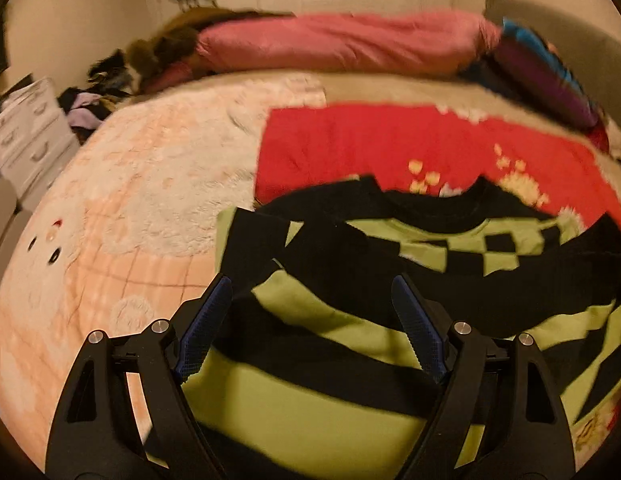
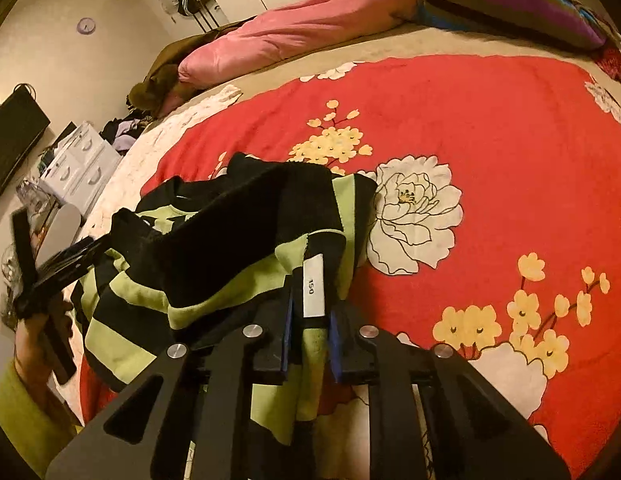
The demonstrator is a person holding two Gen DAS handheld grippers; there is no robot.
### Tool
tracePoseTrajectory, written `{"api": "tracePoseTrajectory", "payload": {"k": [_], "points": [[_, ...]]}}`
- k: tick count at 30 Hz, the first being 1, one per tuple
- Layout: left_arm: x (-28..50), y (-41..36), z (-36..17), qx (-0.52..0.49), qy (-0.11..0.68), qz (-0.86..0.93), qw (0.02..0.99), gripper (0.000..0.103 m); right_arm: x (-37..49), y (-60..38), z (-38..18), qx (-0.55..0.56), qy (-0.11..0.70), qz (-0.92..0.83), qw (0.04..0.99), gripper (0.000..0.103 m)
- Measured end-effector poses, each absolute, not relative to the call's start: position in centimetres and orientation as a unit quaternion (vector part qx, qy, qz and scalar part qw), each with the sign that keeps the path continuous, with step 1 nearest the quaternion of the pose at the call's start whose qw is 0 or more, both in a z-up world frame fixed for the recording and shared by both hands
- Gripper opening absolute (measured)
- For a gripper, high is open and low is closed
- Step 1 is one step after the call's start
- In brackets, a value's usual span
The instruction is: Fold small clothes
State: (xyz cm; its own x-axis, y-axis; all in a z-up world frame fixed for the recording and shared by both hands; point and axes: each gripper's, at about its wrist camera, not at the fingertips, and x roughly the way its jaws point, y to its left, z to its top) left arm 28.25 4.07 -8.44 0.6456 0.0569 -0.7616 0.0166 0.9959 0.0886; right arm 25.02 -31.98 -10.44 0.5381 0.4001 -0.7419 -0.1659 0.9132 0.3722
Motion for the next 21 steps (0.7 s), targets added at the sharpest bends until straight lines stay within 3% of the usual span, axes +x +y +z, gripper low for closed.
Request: {"api": "tracePoseTrajectory", "payload": {"k": [3, 5, 7, 8, 10, 12, 15, 17, 18, 20, 21], "points": [[29.7, 4.4, -9.6, 0.064, 0.448, 0.003, 0.892, 0.075, 25.1, -31.6, -10.4, 0.122, 0.453, 0.164, 0.868, 0.022], [30.2, 4.7, -10.2, 0.053, 0.456, -0.010, 0.889, 0.075, 25.2, -31.4, -10.4, 0.121, 0.453, 0.165, 0.868, 0.032], [30.4, 4.9, -10.4, 0.040, 0.461, -0.016, 0.886, 0.062, 25.4, -31.3, -10.5, 0.121, 0.454, 0.162, 0.868, 0.043], [30.4, 5.0, -10.4, 0.028, 0.461, -0.022, 0.887, 0.049, 25.5, -31.3, -10.4, 0.122, 0.452, 0.160, 0.869, 0.046], [30.1, 4.9, -10.3, 0.024, 0.457, -0.016, 0.889, 0.034, 25.7, -31.4, -10.4, 0.124, 0.451, 0.157, 0.870, 0.053], [29.6, 5.1, -9.9, 0.001, 0.450, -0.020, 0.893, 0.013, 26.1, -31.4, -10.3, 0.123, 0.448, 0.155, 0.872, 0.059], [28.9, 5.9, -8.6, -0.029, 0.428, -0.021, 0.903, 0.005, 26.8, -31.2, -10.6, 0.112, 0.449, 0.153, 0.873, 0.059], [28.2, 6.6, -7.3, -0.056, 0.407, -0.025, 0.911, 0.005, 27.2, -31.2, -10.9, 0.111, 0.455, 0.156, 0.870, 0.051], [28.0, 6.7, -6.6, -0.057, 0.398, -0.024, 0.915, 0.005, 27.2, -31.2, -10.9, 0.111, 0.457, 0.162, 0.867, 0.023], [27.7, 7.1, -5.0, -0.055, 0.375, -0.020, 0.925, 0.005, 26.9, -31.5, -10.5, 0.114, 0.452, 0.162, 0.870, 0.013], [27.6, 7.2, -4.4, -0.055, 0.367, -0.017, 0.929, 0.004, 26.8, -31.9, -9.9, 0.128, 0.443, 0.168, 0.871, 0.013]]}}
